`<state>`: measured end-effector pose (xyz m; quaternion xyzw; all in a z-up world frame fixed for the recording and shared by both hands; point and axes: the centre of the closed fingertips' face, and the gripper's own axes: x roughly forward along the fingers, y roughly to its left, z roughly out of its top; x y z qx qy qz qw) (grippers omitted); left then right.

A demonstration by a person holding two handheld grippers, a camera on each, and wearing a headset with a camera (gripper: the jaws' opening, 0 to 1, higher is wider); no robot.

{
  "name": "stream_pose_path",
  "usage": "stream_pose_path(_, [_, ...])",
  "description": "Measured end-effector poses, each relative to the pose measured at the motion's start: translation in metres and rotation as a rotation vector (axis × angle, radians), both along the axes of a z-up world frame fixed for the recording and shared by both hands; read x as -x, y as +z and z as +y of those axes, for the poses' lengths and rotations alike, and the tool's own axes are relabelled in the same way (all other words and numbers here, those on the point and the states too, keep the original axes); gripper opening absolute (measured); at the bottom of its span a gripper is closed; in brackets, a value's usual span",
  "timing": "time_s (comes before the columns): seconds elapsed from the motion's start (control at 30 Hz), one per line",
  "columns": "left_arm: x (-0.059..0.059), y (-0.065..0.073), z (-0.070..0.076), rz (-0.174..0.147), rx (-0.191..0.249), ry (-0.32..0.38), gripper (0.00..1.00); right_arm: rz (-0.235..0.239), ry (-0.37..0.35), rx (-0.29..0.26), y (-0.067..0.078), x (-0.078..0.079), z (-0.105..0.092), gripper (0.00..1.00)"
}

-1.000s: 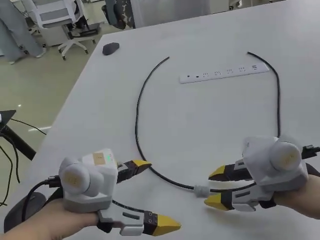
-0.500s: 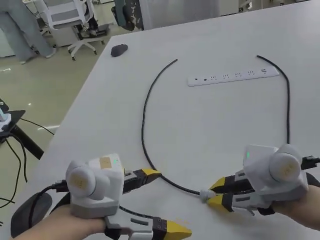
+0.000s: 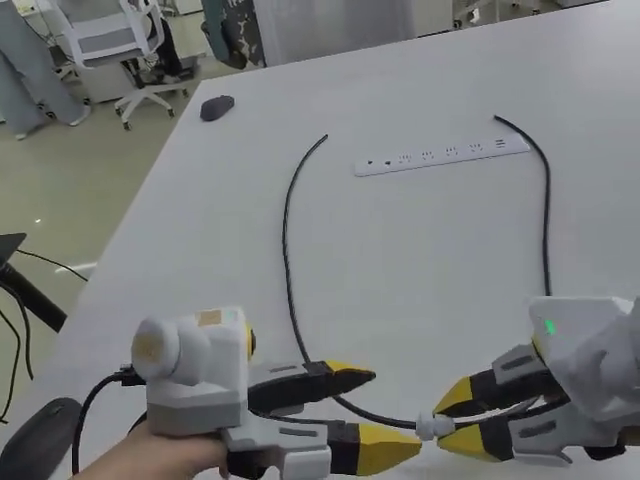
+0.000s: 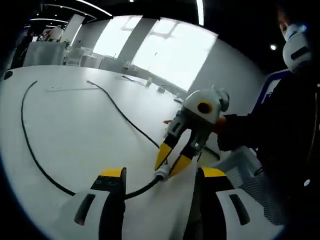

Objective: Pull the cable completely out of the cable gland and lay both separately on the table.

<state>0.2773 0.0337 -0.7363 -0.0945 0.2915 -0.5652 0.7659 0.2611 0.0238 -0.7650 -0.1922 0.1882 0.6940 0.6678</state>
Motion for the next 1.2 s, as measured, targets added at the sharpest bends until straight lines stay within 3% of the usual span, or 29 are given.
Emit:
stream_pose_path(0.03, [0.005,-0.005,-0.004,0.007,-0.019,-0.029,0.55,-0.032,0.011,-0.014,0.003,0.0,-0.001,0.07])
stream_pose_path(0.13, [0.013,-0.012,-0.012,0.044,-0.03,-0.071,0.49,-0.059,0.024,-0.022,0.014,0.01,0.0,0.07])
stream_pose_path(0.27, [0.023,-0.007,-0.02,0.168,0.018,-0.086,0.32,-0.103,0.049,-0.005,0.016,0.016,0.0,0.07])
stream_pose_path(0.33, [0.023,-0.006,-0.02,0.148,0.021,-0.098,0.26,-0.123,0.056,-0.001,0.014,0.016,-0.001,0.07])
stream_pose_path(0.47, [0.026,-0.005,-0.019,0.162,0.022,-0.101,0.25,-0.145,0.059,0.004,0.016,0.017,-0.002,0.07])
stream_pose_path(0.57, [0.026,-0.004,-0.017,0.163,0.023,-0.101,0.17,-0.155,0.06,-0.009,0.02,0.018,-0.001,0.07])
stream_pose_path(0.67, [0.028,-0.004,-0.018,0.179,0.024,-0.096,0.16,-0.16,0.063,-0.01,0.021,0.019,0.0,0.07])
stream_pose_path(0.8, [0.03,-0.005,-0.02,0.174,0.019,-0.105,0.16,-0.163,0.07,-0.01,0.021,0.022,-0.001,0.07])
stream_pose_path(0.87, [0.032,-0.003,-0.021,0.149,0.018,-0.114,0.16,-0.163,0.071,-0.013,0.022,0.022,-0.001,0.07])
stream_pose_path(0.93, [0.028,-0.002,-0.021,0.042,-0.015,-0.13,0.15,-0.161,0.061,-0.016,0.023,0.021,-0.001,0.08])
stream_pose_path(0.97, [0.026,-0.002,-0.022,-0.06,-0.046,-0.153,0.15,-0.144,0.046,-0.013,0.023,0.018,-0.002,0.08])
stream_pose_path(1.07, [0.029,-0.002,-0.024,-0.175,-0.103,-0.209,0.15,0.02,-0.045,-0.047,0.029,0.012,-0.002,0.15])
stream_pose_path(1.1, [0.029,-0.001,-0.023,-0.194,-0.108,-0.219,0.15,0.052,-0.042,-0.048,0.029,0.012,-0.004,0.16])
stream_pose_path(1.13, [0.028,-0.001,-0.022,-0.234,-0.128,-0.229,0.15,0.103,-0.064,-0.067,0.032,0.011,-0.005,0.15])
stream_pose_path(1.17, [0.027,-0.001,-0.022,-0.253,-0.135,-0.235,0.15,0.131,-0.07,-0.085,0.035,0.011,-0.005,0.13])
stream_pose_path(1.2, [0.027,0.0,-0.022,-0.269,-0.141,-0.24,0.15,0.189,-0.076,-0.1,0.038,0.012,-0.006,0.12])
